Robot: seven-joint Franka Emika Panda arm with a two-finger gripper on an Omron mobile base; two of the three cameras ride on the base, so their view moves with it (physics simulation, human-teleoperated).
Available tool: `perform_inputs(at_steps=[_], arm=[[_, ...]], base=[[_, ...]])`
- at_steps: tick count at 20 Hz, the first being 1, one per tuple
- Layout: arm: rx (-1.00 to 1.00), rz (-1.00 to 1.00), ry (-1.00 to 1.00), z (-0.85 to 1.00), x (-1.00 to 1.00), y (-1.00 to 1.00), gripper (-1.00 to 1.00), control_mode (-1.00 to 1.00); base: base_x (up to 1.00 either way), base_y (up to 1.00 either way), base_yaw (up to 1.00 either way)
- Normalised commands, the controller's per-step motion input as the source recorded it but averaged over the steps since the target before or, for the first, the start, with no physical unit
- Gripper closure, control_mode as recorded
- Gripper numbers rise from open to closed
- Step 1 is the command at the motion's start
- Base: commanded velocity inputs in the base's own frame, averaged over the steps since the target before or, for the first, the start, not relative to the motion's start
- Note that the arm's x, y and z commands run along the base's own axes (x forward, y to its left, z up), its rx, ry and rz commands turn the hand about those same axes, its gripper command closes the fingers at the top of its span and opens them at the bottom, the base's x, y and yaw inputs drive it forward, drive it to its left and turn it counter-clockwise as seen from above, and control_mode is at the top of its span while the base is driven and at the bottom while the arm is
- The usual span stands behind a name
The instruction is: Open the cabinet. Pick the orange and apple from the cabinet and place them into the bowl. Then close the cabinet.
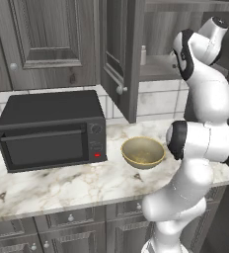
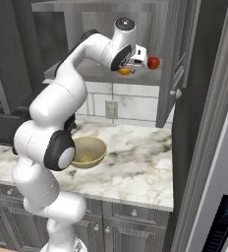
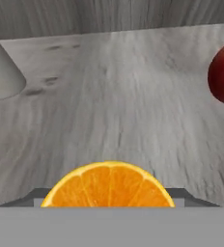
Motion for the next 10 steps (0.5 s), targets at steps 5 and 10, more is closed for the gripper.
perform_inputs(at_steps=[5,10], arm=[[0.01,-0.03,0.17,-0.16,-1.00,0.21,1.00,-1.00],[0.00,0.00,0.17,-0.51,-1.00,0.50,1.00,-1.00]], base=[[0.00,0.00,0.00],[0.00,0.00,0.00]])
